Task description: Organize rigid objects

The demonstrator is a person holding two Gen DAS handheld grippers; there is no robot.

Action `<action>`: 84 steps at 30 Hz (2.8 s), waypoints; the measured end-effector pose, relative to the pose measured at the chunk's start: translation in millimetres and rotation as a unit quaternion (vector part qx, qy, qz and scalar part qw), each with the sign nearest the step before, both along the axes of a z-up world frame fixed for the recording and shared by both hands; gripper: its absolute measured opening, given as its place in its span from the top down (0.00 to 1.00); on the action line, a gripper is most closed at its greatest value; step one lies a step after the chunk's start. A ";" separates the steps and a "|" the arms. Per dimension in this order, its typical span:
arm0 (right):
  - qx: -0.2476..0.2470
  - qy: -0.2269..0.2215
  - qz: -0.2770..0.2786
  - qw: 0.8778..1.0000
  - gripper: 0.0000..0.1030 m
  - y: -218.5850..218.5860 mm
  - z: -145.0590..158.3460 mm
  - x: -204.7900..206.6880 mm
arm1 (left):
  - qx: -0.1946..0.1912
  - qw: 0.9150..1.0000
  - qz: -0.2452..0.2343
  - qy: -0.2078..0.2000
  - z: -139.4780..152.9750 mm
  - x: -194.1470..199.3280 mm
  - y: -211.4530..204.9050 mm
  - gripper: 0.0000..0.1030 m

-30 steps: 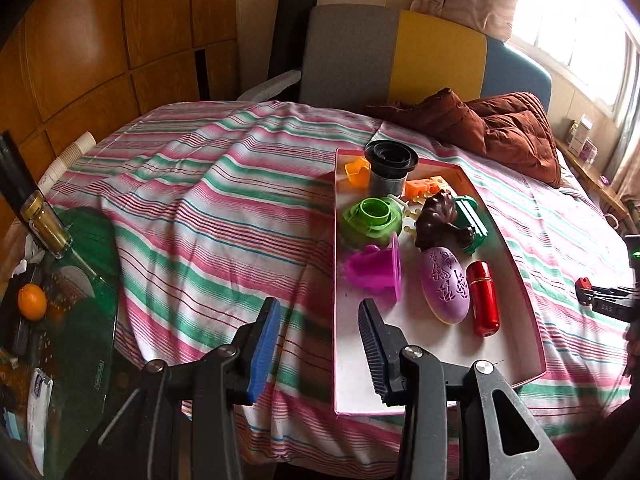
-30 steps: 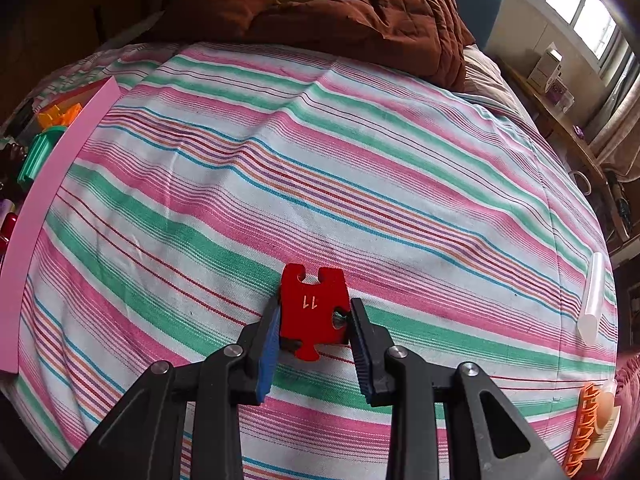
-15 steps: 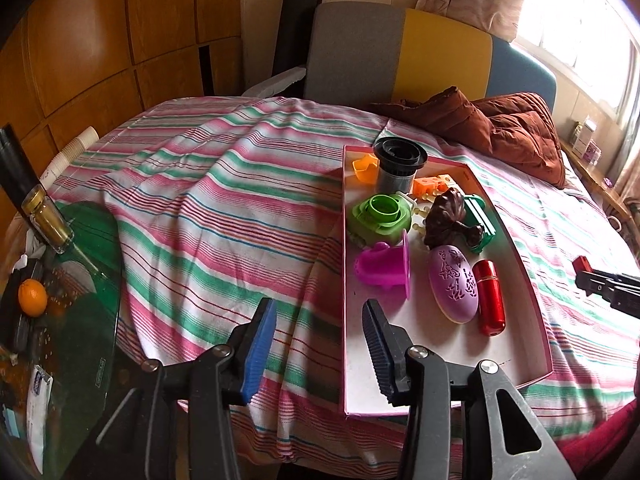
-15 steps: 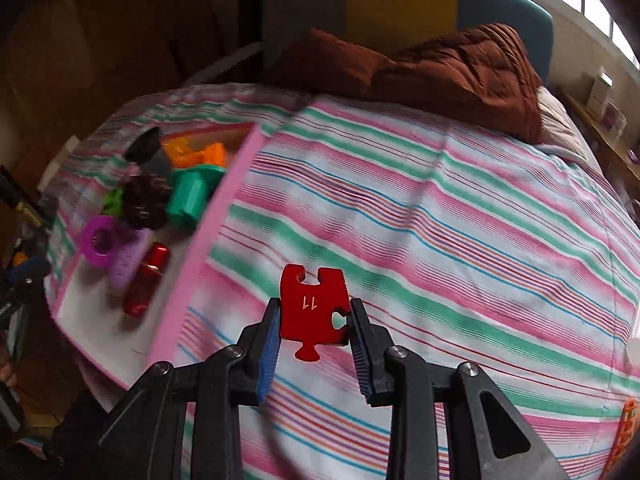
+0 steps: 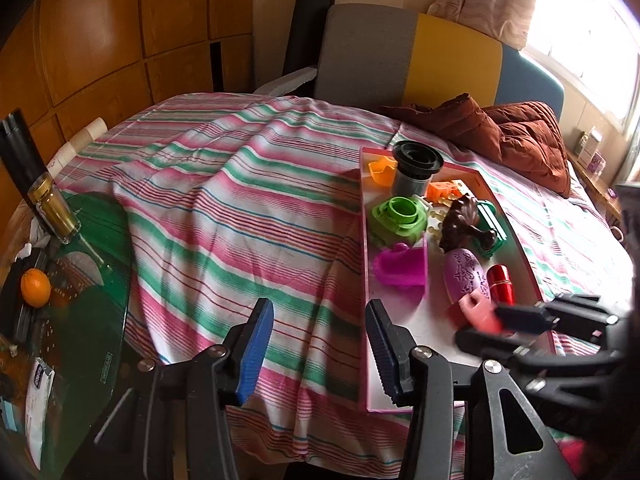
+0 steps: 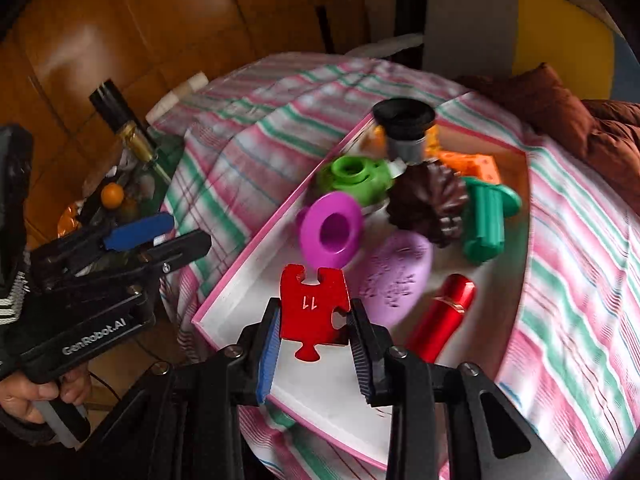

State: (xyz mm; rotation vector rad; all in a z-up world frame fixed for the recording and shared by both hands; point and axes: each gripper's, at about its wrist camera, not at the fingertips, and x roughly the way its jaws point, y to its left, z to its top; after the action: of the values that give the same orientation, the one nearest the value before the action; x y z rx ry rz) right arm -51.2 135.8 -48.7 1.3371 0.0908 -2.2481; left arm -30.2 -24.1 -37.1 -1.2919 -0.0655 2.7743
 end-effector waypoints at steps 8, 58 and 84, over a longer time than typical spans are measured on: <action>0.027 -0.025 0.002 0.999 0.69 -18.1 -21.0 -8.2 | 0.003 1.000 0.011 -0.007 -5.2 -1.9 -8.1 0.51; 0.039 0.095 -0.260 0.960 0.56 85.0 13.7 46.8 | -0.018 0.999 -0.019 0.044 18.3 31.0 53.8 0.00; 0.042 0.117 -0.248 0.961 0.56 73.8 31.5 52.4 | -0.017 0.996 0.008 0.084 33.6 39.8 43.4 0.00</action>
State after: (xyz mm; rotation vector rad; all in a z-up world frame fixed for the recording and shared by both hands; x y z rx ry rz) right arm 1.1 209.6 -17.2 1.2297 -0.0774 -2.8497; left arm 9.7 19.2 -3.5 -1.0646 -0.0190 2.8968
